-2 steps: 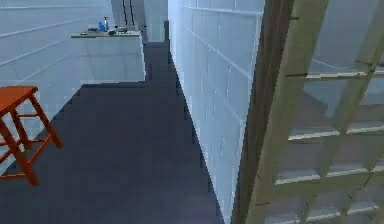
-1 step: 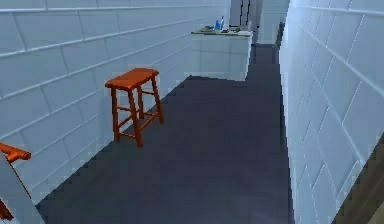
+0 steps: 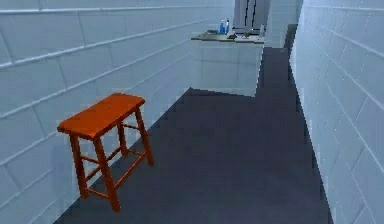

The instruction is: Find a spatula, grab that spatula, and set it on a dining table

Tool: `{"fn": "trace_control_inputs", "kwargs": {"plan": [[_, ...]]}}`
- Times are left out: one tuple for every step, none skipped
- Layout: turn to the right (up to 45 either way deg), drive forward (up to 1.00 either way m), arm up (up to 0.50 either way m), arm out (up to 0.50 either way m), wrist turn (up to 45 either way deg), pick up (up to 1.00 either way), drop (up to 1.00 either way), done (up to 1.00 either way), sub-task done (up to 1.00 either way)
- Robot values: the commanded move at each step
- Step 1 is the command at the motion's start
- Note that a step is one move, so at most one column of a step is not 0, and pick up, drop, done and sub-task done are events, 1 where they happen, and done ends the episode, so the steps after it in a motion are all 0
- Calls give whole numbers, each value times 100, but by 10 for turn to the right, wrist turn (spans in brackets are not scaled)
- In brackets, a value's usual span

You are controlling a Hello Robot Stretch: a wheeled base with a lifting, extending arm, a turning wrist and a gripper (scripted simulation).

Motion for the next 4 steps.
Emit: {"fn": "trace_control_inputs", "kwargs": {"plan": [[150, 0, 0, 0, 0, 0, 0, 0, 0], [0, 100, 0, 0, 0, 0, 0, 0, 0], [30, 0, 0, 0, 0, 0, 0, 0, 0], [0, 100, 0, 0, 0, 0, 0, 0, 0]]}}
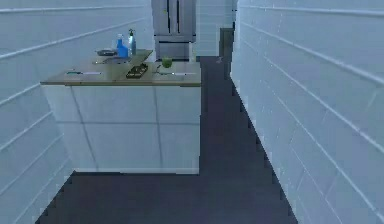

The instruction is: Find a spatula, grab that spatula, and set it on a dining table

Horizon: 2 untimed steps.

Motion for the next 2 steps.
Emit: {"fn": "trace_control_inputs", "kwargs": {"plan": [[0, 75, 0, 0, 0, 0, 0, 0, 0], [-450, 0, 0, 0, 0, 0, 0, 0, 0]]}}
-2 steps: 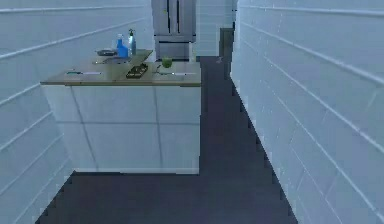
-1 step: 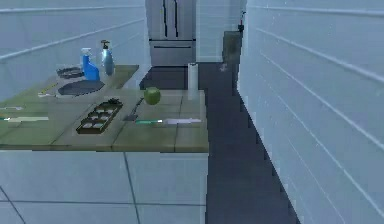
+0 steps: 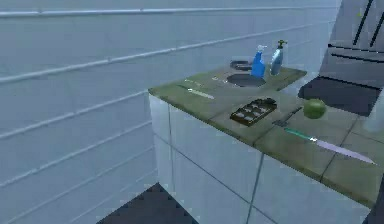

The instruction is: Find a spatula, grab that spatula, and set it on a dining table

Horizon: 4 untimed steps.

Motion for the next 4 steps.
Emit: {"fn": "trace_control_inputs", "kwargs": {"plan": [[-450, 0, 0, 0, 0, 0, 0, 0, 0], [-120, 0, 0, 0, 0, 0, 0, 0, 0], [-30, 0, 0, 0, 0, 0, 0, 0, 0], [450, 0, 0, 0, 0, 0, 0, 0, 0]]}}
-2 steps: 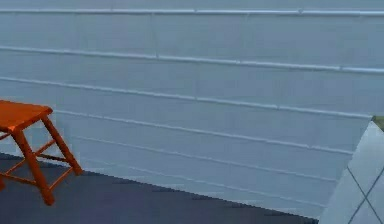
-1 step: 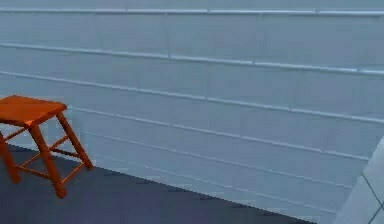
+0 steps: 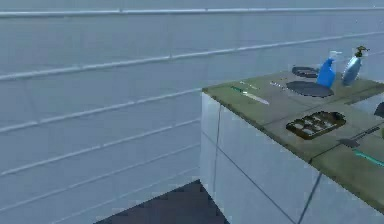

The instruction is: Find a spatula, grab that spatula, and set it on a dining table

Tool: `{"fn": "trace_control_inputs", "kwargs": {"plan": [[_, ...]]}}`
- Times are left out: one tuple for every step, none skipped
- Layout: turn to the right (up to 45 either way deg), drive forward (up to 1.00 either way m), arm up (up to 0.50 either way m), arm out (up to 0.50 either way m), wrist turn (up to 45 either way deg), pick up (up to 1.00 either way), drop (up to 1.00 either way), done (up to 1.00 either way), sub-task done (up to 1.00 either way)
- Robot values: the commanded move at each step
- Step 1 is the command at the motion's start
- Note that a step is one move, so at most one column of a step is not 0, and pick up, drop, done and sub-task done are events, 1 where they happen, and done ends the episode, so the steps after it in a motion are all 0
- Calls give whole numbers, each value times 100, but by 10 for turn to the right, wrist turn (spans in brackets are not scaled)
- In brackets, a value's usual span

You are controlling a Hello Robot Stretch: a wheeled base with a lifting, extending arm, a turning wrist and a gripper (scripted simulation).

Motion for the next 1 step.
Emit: {"fn": "trace_control_inputs", "kwargs": {"plan": [[450, 0, 0, 0, 0, 0, 0, 0, 0]]}}
